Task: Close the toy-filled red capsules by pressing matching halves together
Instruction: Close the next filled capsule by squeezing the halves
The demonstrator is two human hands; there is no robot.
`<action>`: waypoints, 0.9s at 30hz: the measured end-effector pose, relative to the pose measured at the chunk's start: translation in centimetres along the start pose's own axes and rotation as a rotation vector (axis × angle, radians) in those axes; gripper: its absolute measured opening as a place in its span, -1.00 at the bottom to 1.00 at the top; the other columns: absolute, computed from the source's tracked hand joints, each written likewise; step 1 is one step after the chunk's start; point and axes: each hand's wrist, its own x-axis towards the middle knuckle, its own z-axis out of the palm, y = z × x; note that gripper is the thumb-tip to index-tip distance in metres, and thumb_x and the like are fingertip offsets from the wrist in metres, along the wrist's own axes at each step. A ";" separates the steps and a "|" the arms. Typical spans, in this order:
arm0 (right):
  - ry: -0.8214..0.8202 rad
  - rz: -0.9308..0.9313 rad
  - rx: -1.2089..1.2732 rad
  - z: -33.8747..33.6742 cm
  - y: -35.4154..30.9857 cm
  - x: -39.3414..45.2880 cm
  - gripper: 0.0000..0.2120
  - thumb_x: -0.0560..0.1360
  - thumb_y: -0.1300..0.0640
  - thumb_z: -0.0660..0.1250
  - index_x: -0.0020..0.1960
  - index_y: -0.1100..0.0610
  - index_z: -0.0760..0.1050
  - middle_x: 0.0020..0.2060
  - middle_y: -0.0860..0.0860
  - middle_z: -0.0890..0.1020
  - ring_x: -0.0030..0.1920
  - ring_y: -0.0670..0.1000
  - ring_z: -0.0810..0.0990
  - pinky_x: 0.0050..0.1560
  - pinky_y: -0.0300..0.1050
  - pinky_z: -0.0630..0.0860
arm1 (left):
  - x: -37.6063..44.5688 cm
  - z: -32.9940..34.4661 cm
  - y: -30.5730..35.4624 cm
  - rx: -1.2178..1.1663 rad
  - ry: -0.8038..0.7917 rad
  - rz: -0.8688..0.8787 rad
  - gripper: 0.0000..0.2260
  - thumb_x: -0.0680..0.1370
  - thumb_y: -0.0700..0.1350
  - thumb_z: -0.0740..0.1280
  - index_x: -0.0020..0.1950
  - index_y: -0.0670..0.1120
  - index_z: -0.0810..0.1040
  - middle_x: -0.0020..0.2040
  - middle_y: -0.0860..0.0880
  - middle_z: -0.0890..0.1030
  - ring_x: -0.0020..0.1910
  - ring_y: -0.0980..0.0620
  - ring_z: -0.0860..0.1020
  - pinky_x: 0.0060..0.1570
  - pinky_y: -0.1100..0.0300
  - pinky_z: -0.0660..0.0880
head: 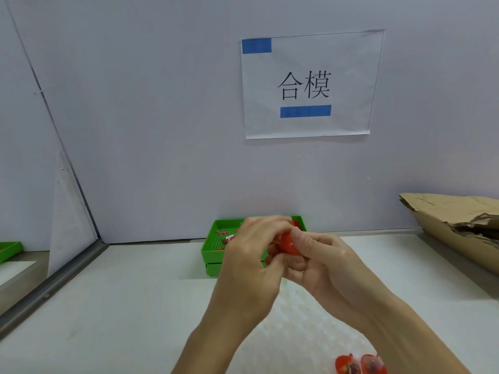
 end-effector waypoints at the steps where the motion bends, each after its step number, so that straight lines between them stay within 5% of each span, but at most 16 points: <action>1: 0.031 -0.006 0.000 0.1 0.0 0.0 -0.69 0.48 0.05 0.45 -0.03 0.32 0.68 -0.14 0.20 0.66 -0.10 0.09 0.66 -0.03 -0.09 0.63 | 0.0 -0.1 0.1 -0.079 -0.043 -0.080 -0.63 0.39 -0.22 0.48 0.14 0.08 0.61 0.20 0.26 0.57 0.23 0.18 0.53 0.18 0.28 0.50; 5: 0.052 -0.008 0.001 0.4 -0.1 0.0 -0.70 0.50 0.05 0.40 -0.07 0.31 0.69 -0.14 0.24 0.68 -0.13 0.12 0.69 -0.11 -0.13 0.62 | 0.0 -0.2 0.4 -0.561 -0.144 -0.330 -0.37 0.30 -0.22 0.61 0.30 0.15 0.56 0.23 0.18 0.62 0.30 0.22 0.52 0.19 0.30 0.52; 9: 0.032 -0.031 -0.006 1.1 0.1 0.1 -0.72 0.48 0.10 0.40 -0.05 0.33 0.69 -0.03 0.30 0.69 0.02 0.20 0.71 -0.01 -0.05 0.64 | 0.2 0.1 0.6 -0.456 -0.074 -0.262 -0.55 0.38 -0.41 0.49 0.14 0.02 0.68 0.08 0.10 0.71 0.14 0.13 0.65 0.15 0.23 0.57; 13: 0.053 -0.047 0.002 1.3 0.3 0.0 -0.73 0.45 0.16 0.32 -0.09 0.34 0.69 -0.03 0.30 0.70 0.03 0.22 0.70 -0.05 -0.03 0.65 | 0.1 0.3 0.7 -0.414 -0.026 -0.256 -0.49 0.37 -0.47 0.45 0.02 0.15 0.72 0.08 0.14 0.70 0.17 0.16 0.63 0.19 0.17 0.56; 19: 0.067 -0.024 0.026 1.5 0.4 0.1 -0.76 0.41 0.14 0.34 -0.13 0.28 0.71 -0.06 0.25 0.70 0.02 0.19 0.71 -0.08 -0.04 0.65 | 0.2 0.4 1.2 -0.340 -0.021 -0.209 -0.56 0.32 -0.28 0.43 0.07 0.16 0.68 0.10 0.20 0.69 0.17 0.21 0.61 0.22 0.17 0.55; 24: 0.004 0.085 0.227 0.9 -0.5 -0.4 -0.67 0.36 0.05 0.45 -0.04 0.30 0.67 -0.18 0.25 0.62 -0.19 0.13 0.65 -0.12 -0.08 0.64 | 0.0 0.7 1.4 -0.406 -0.079 -0.279 -0.45 0.32 -0.15 0.55 0.29 0.07 0.58 0.13 0.19 0.67 0.17 0.16 0.61 0.18 0.20 0.55; 27: -0.028 0.110 0.327 0.7 -0.7 -0.4 -0.60 0.41 0.04 0.41 0.06 0.35 0.63 -0.12 0.27 0.60 -0.15 0.17 0.64 -0.07 -0.06 0.65 | 0.0 0.7 1.5 -0.402 -0.060 -0.268 -0.57 0.36 -0.14 0.52 0.20 0.09 0.59 0.09 0.19 0.64 0.14 0.15 0.60 0.14 0.17 0.57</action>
